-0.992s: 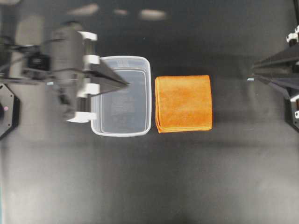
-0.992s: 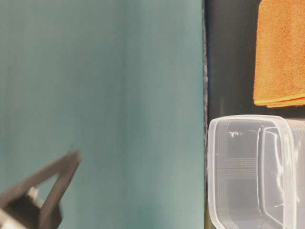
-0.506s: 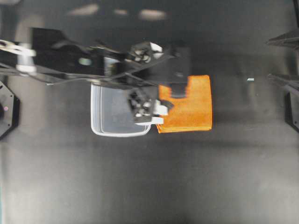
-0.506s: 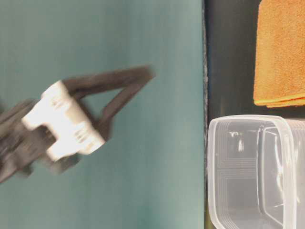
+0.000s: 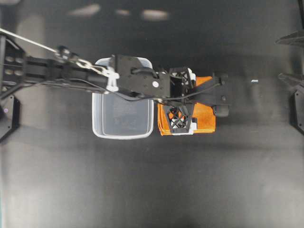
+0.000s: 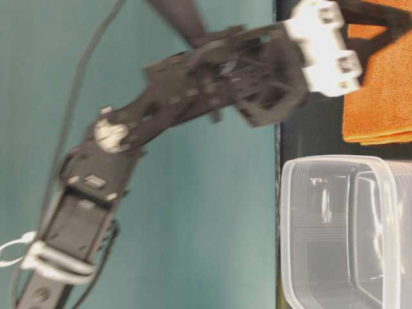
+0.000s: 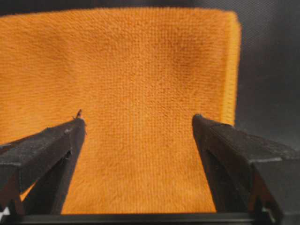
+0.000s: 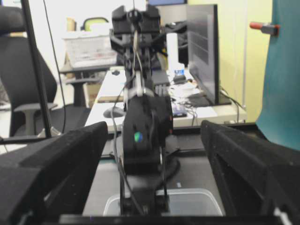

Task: Place the orange towel into the container with the left arm.
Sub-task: 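Lower the left gripper and pinch the orange towel's center, then lift the towel and carry it left over the clear container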

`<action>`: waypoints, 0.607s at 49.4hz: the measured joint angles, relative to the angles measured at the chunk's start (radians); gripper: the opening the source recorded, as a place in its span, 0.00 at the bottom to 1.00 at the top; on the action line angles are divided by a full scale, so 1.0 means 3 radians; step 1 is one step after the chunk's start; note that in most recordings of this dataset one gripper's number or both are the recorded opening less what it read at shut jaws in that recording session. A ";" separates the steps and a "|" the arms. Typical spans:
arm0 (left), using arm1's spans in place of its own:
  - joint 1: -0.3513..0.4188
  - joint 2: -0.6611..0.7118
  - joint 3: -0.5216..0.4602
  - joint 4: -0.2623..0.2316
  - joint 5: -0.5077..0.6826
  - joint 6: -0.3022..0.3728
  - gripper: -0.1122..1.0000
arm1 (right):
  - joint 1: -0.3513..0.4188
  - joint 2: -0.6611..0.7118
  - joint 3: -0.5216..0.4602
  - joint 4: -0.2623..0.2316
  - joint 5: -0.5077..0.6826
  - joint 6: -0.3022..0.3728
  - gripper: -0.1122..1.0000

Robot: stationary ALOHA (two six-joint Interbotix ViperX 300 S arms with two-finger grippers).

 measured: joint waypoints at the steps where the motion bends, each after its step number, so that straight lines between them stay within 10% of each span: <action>1: 0.0005 0.0031 -0.0010 0.0000 0.0010 0.0000 0.89 | -0.0005 0.0000 0.0000 -0.0005 0.0000 0.0000 0.80; 9: 0.0020 0.0112 -0.0036 0.0000 0.0077 -0.0005 0.79 | -0.0005 -0.0005 0.0000 0.0000 0.0000 0.0005 0.80; 22: 0.0010 0.0112 -0.0041 -0.0005 0.0123 0.0000 0.18 | -0.0005 -0.0005 0.0000 0.0000 0.0000 0.0010 0.80; 30: 0.0000 0.0061 -0.0102 -0.0005 0.0261 0.0010 0.15 | -0.0005 0.0000 0.0000 0.0000 0.0005 0.0010 0.80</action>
